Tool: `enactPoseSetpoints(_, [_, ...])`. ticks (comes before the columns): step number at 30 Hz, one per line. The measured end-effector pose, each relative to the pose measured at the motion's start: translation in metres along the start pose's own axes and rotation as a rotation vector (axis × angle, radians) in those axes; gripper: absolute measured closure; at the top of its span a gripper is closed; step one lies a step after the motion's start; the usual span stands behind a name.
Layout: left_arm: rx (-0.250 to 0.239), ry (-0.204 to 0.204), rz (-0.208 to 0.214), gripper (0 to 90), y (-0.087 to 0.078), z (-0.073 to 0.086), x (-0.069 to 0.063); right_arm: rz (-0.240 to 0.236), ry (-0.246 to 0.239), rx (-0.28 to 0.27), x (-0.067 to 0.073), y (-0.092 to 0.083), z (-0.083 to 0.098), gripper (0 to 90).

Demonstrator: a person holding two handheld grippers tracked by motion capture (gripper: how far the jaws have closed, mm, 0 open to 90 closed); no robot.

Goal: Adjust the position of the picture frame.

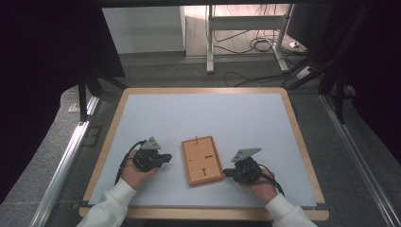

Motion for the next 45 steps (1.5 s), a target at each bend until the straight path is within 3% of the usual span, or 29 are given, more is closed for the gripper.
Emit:
enactPoseSetpoints(9, [-0.004, -0.011, -0.005, 88.0, -0.004, 0.003, 0.003, -0.042, -0.040, -0.016, 0.023, 0.007, -0.007, 90.0])
enactPoseSetpoints(18, [0.000, -0.012, -0.007, 86.8, -0.003, 0.004, 0.004, -0.085, -0.019, -0.039, 0.031, 0.013, -0.009, 90.0])
enactPoseSetpoints(22, [-0.001, -0.014, -0.010, 85.5, -0.004, 0.004, 0.005, -0.089, -0.035, -0.040, 0.033, 0.015, -0.011, 90.0])
enactPoseSetpoints(25, [-0.009, -0.014, -0.017, 78.4, -0.004, 0.005, 0.006, -0.059, -0.058, -0.037, 0.030, 0.015, -0.010, 90.0])
enactPoseSetpoints(31, [-0.055, -0.042, -0.031, 55.6, -0.008, 0.004, 0.011, 0.027, -0.030, -0.097, 0.008, -0.006, -0.005, 90.0])
enactPoseSetpoints(36, [-0.073, -0.032, -0.028, 43.7, -0.009, 0.003, 0.009, 0.069, -0.018, -0.096, -0.002, -0.014, 0.007, 84.2])
enactPoseSetpoints(41, [-0.094, -0.012, -0.010, 36.4, -0.010, 0.001, 0.006, 0.097, -0.004, -0.115, -0.007, -0.017, 0.011, 60.4])
enactPoseSetpoints(45, [-0.092, 0.012, 0.001, 33.7, -0.009, 0.000, 0.003, 0.123, 0.006, -0.129, -0.009, -0.018, 0.011, 49.7])
Point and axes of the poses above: each handheld gripper's, and its own axes: y roughly forward along the jaws, z roughly out of its underside, x roughly to its left, the point moved 6 cm from there along y, roughly forward along the jaws, and after that the axes turned 1 degree about x, right-handed, at the moved point
